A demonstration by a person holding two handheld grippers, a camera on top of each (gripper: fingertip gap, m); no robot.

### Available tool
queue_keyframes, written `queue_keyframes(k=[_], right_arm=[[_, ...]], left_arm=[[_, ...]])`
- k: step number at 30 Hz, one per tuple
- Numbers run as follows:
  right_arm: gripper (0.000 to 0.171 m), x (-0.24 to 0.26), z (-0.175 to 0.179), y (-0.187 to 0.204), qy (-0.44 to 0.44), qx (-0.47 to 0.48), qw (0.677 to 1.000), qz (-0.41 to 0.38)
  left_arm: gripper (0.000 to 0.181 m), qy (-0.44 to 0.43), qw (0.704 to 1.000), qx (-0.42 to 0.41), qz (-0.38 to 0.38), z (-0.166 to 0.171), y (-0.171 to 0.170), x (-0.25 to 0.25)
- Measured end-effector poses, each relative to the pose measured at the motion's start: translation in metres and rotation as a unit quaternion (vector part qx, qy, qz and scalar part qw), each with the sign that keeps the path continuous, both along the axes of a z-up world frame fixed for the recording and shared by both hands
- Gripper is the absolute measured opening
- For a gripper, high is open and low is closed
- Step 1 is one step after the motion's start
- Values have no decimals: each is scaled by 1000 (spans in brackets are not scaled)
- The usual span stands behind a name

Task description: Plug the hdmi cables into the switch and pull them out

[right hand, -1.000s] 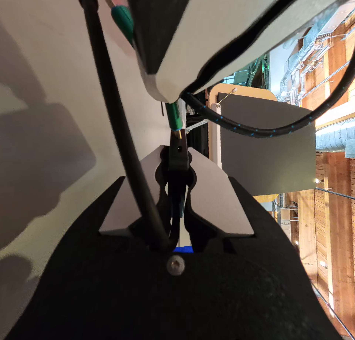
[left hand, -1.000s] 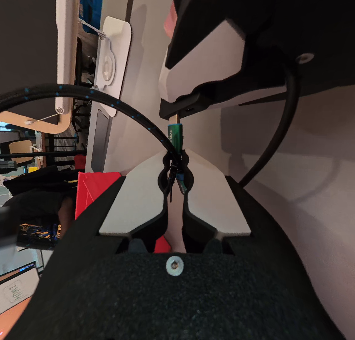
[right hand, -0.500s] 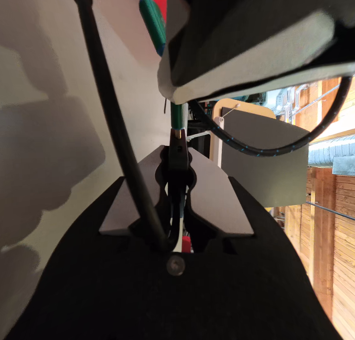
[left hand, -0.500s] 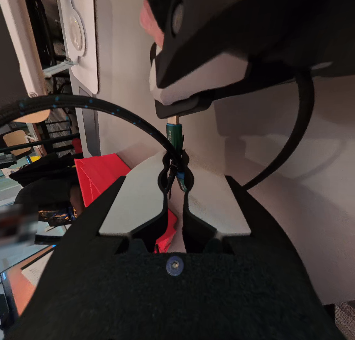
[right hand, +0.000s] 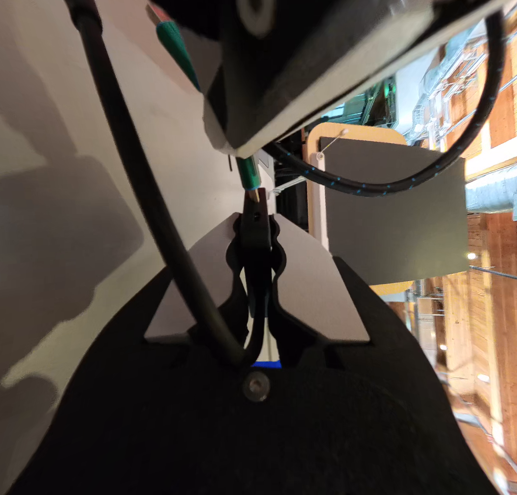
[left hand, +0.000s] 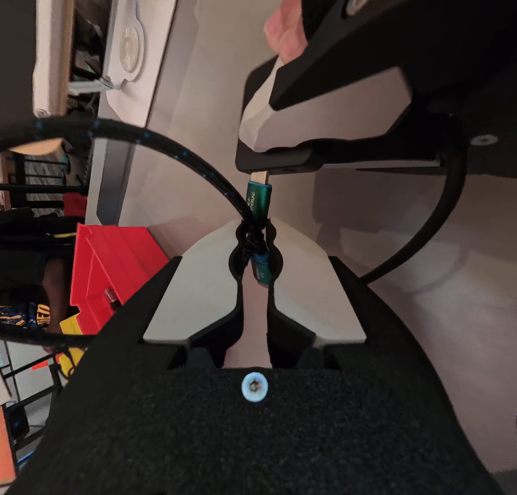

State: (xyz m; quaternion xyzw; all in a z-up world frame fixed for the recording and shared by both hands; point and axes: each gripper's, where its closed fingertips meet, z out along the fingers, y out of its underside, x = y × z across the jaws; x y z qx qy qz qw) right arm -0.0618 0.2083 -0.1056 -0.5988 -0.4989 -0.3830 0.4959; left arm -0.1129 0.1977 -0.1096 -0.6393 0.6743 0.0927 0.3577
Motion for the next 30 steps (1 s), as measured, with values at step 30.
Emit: queue_keyframes(k=[30], right_arm=[[15, 12, 26, -6, 211, -9, 976, 58]], left_arm=[[54, -359, 900, -244, -33, 90, -9, -26]])
